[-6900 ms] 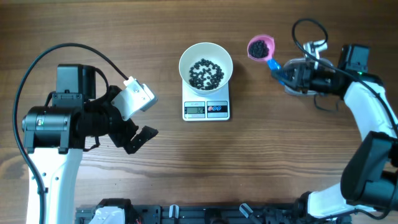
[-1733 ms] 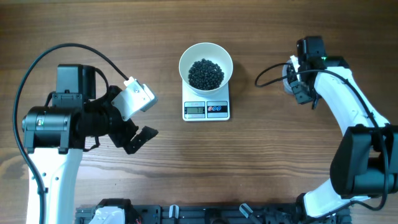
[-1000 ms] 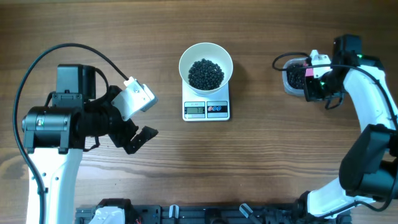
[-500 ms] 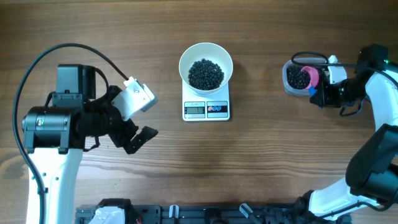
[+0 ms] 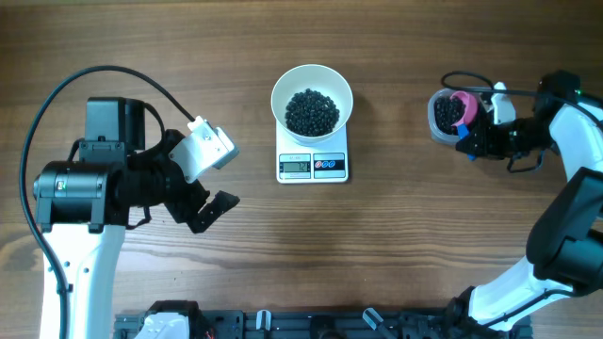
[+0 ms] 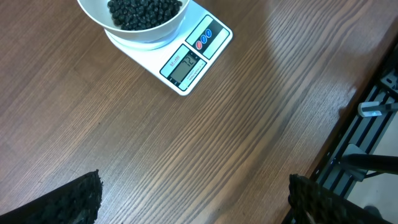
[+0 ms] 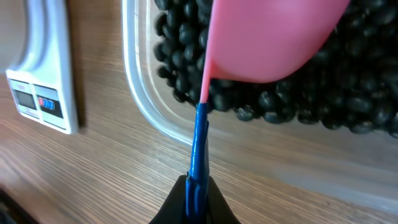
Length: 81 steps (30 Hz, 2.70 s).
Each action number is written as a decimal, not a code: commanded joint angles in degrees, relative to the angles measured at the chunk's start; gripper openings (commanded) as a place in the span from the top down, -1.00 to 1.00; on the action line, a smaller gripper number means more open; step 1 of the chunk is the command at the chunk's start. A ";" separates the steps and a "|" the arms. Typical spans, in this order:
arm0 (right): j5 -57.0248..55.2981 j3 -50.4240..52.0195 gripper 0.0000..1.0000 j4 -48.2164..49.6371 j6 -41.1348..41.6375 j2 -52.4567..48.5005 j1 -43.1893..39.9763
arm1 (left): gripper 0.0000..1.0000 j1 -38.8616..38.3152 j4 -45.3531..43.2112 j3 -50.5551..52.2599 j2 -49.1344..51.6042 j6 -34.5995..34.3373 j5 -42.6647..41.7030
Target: Scoop item into bowl and weigh 150g on scale
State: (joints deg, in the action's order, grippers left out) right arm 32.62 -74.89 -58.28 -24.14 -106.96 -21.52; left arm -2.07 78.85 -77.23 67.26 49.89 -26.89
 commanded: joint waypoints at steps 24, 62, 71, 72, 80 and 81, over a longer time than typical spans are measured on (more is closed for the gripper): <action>21.97 -0.74 0.91 -13.68 -10.93 -1.38 -16.17 | -1.00 0.48 -0.13 -1.01 -0.52 0.90 -0.50; 13.84 -0.96 0.91 14.73 19.85 8.17 31.65 | -1.00 0.48 -0.13 -1.01 -0.52 0.90 -0.50; -12.55 -0.96 0.91 18.84 19.65 8.61 42.14 | -1.00 0.48 -0.13 -1.01 -0.52 0.90 -0.50; -15.58 -0.96 0.91 19.54 19.63 8.61 43.28 | -1.00 0.48 -0.13 -1.01 -0.52 0.90 -0.50; -27.93 -0.96 0.91 22.08 18.91 8.61 47.63 | -1.00 0.48 -0.13 -1.01 -0.52 0.90 -0.50; -28.24 -0.96 0.91 21.99 18.36 8.61 47.93 | -1.00 0.48 -0.13 -1.01 -0.52 0.90 -0.50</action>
State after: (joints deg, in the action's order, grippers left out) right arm 10.76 -75.00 -36.69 -4.97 -99.83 25.43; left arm -2.07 78.85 -77.23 67.26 49.89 -26.89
